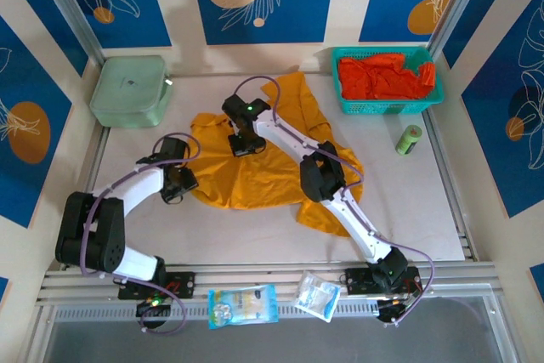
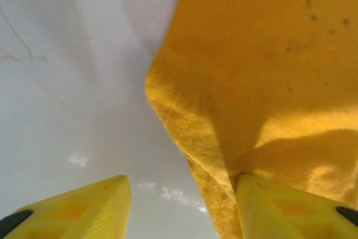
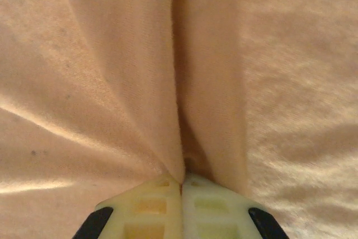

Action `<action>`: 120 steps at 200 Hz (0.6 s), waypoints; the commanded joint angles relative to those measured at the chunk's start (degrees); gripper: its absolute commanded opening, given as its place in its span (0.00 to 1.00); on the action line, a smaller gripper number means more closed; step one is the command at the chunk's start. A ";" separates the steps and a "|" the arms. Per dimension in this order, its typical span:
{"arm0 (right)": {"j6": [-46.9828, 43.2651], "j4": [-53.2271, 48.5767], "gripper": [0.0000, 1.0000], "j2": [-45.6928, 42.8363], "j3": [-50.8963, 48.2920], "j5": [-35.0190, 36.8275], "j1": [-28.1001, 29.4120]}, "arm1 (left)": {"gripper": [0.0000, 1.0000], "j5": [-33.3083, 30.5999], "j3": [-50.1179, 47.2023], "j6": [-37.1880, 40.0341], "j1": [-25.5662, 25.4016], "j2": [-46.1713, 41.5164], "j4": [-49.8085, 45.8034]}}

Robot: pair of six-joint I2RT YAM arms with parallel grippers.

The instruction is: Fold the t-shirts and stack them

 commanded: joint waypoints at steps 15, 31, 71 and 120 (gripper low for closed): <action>3.65 0.74 0.00 -5.11 -6.74 -1.96 -2.33 | 0.49 -0.08 2.22 -0.81 0.63 2.29 0.99; 3.97 0.14 0.00 -4.78 -6.69 -1.14 -2.34 | 0.49 0.59 1.72 -1.03 0.64 1.22 1.08; 4.49 0.34 0.00 -4.28 -7.26 -2.33 -2.27 | 0.48 1.56 1.23 -0.42 0.66 1.21 1.72; 4.39 0.27 0.00 -4.94 -8.28 -2.20 -1.94 | 0.48 3.23 1.77 -0.99 0.68 4.07 4.63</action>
